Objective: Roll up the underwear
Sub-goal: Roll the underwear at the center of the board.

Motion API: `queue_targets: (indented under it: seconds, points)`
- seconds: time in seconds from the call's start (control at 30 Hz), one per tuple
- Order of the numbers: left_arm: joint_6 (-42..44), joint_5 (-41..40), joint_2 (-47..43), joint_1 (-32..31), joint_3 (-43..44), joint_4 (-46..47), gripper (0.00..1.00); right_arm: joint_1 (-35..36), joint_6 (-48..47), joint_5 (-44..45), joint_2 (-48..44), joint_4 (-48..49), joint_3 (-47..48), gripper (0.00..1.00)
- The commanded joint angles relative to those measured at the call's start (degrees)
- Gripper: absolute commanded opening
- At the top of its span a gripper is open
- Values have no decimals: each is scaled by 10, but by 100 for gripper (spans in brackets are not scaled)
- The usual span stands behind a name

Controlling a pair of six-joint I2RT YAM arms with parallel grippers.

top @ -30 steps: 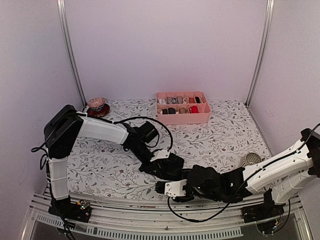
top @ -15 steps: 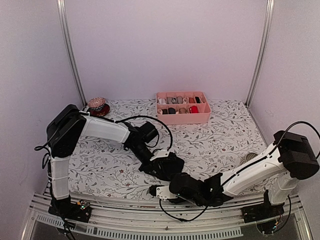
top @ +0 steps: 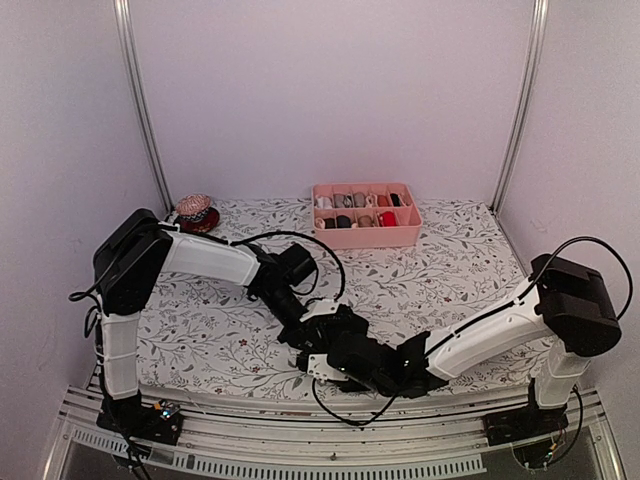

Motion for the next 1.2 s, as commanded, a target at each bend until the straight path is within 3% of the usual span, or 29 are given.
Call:
queue_targets:
  seconds: [0.0, 0.33, 0.63, 0.8, 0.93, 1.17]
  points:
    - [-9, -47, 35, 2, -20, -62, 22, -14, 35, -34, 10, -44, 14, 48]
    - [-11, -53, 33, 2, -24, -57, 23, -22, 50, -28, 19, -65, 23, 47]
    - [-12, -58, 21, 2, -33, -46, 29, -42, 73, -42, 22, -86, 32, 29]
    - [-11, -59, 16, 1, -36, -42, 32, -46, 81, -61, 23, -97, 37, 12]
    - [-15, -65, -13, 4, -51, -22, 45, -48, 84, -81, 18, -105, 37, 7]
    - [-32, -92, -125, 13, -116, 76, 73, -60, 92, -138, 20, -123, 40, 5]
